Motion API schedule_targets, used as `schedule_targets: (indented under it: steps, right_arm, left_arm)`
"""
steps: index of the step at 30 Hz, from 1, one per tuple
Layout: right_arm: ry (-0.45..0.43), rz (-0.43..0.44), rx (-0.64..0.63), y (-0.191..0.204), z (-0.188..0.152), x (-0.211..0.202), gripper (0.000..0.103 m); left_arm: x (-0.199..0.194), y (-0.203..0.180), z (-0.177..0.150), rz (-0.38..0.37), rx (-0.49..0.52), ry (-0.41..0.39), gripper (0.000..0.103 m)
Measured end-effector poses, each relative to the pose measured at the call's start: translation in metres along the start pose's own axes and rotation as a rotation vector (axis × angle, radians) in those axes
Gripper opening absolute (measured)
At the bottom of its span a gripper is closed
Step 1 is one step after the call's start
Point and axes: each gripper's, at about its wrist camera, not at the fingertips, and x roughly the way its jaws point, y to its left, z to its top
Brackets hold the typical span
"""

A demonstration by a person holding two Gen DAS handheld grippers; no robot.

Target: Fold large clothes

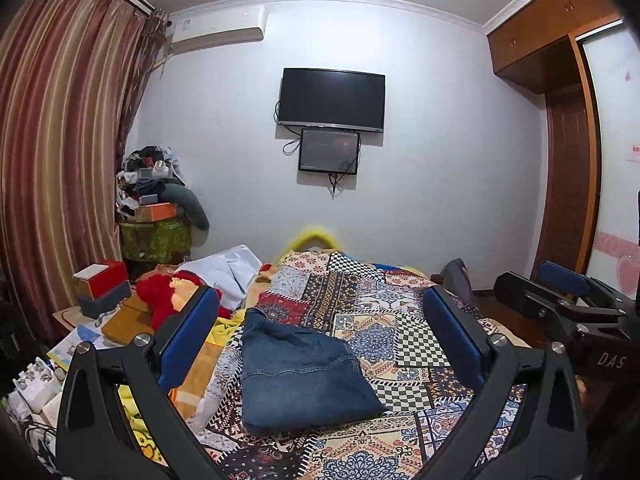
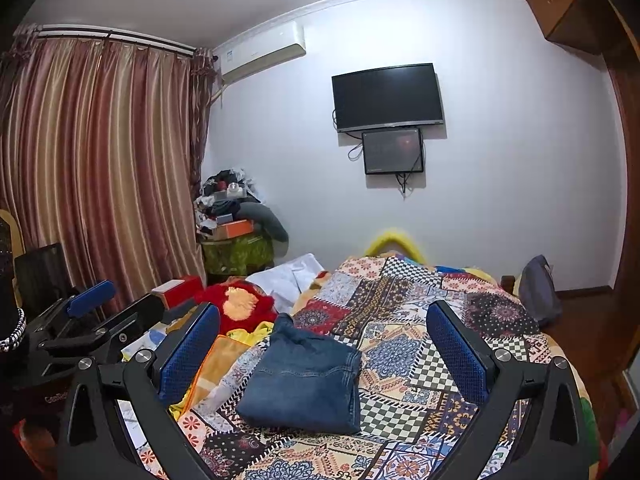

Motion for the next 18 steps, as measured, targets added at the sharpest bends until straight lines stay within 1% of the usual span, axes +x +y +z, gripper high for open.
schedule_targets:
  steps: [5,18]
  right_arm:
    - [0.001,-0.003,-0.002,-0.0001,-0.0004,0.0003,0.103]
    - [-0.001,-0.005,0.001,-0.0011,0.0012,0.0006,0.103]
  left_arm:
    - [0.0005,0.0011,0.0004,-0.012,-0.01,0.004,0.103]
    - [0.0043,-0.0017,0.0008,-0.007,-0.002,0.006,0.103]
